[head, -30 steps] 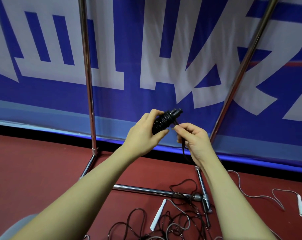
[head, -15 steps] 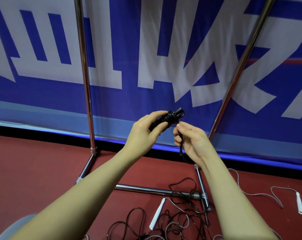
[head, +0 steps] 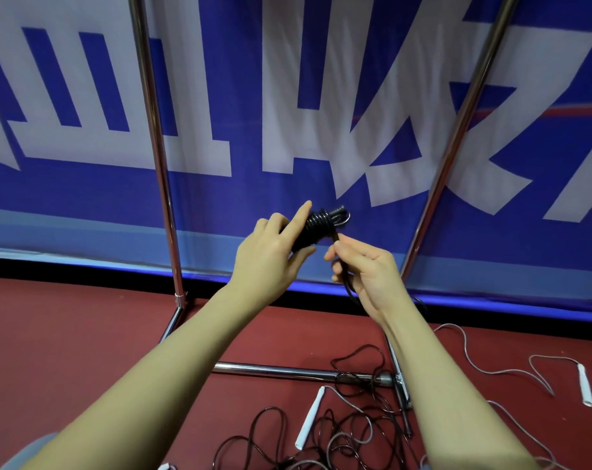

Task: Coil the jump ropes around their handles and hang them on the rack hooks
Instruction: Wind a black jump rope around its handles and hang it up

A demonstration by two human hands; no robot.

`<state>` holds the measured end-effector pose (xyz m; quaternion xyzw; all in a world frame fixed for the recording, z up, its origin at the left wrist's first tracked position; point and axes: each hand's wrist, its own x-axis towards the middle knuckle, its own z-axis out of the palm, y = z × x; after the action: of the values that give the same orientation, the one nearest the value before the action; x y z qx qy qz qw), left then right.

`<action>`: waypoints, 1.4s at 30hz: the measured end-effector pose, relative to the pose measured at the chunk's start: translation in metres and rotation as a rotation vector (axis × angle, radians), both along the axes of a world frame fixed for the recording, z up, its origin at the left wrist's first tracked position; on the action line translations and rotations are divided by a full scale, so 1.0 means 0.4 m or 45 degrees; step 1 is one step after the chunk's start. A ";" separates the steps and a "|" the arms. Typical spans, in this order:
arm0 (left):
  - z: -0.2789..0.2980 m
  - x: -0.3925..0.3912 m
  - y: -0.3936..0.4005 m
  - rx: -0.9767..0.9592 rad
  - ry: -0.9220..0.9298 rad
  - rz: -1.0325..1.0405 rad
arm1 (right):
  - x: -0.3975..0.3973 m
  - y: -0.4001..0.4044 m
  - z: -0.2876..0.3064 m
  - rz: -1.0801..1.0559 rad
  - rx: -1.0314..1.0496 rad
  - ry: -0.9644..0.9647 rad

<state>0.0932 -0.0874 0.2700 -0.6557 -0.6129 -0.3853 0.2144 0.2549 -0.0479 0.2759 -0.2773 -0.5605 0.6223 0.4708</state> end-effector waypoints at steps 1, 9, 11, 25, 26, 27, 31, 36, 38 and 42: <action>0.010 -0.002 -0.006 -0.106 -0.130 -0.072 | 0.002 0.000 0.003 0.031 0.007 0.018; 0.032 0.024 -0.035 -0.366 -0.572 -0.375 | 0.009 0.002 0.010 -0.113 0.177 -0.060; 0.028 0.021 -0.030 -0.314 -0.514 -0.315 | 0.011 -0.001 0.010 -0.120 0.214 -0.110; 0.028 0.033 -0.027 -0.043 -0.696 -0.376 | 0.009 0.011 0.009 -0.033 0.142 -0.199; 0.033 0.033 -0.028 -0.053 -0.756 -0.442 | 0.009 0.012 0.010 -0.026 0.146 -0.204; 0.038 0.033 -0.029 -0.075 -0.805 -0.499 | 0.009 0.013 0.010 -0.017 0.154 -0.203; 0.031 0.034 -0.023 -0.183 -0.928 -0.616 | 0.006 0.011 0.003 -0.036 0.186 -0.197; 0.007 0.025 -0.008 -0.160 -0.461 -0.546 | -0.004 -0.004 0.012 -0.160 0.094 0.003; -0.005 0.019 0.000 -0.144 -0.339 -0.481 | -0.006 -0.006 0.015 -0.205 0.113 -0.005; -0.007 0.021 0.003 0.045 -0.083 -0.182 | -0.012 -0.011 0.017 -0.235 0.113 0.011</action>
<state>0.1016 -0.0862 0.2672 -0.6811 -0.5641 -0.4316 0.1779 0.2502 -0.0523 0.2826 -0.3041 -0.5575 0.5521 0.5403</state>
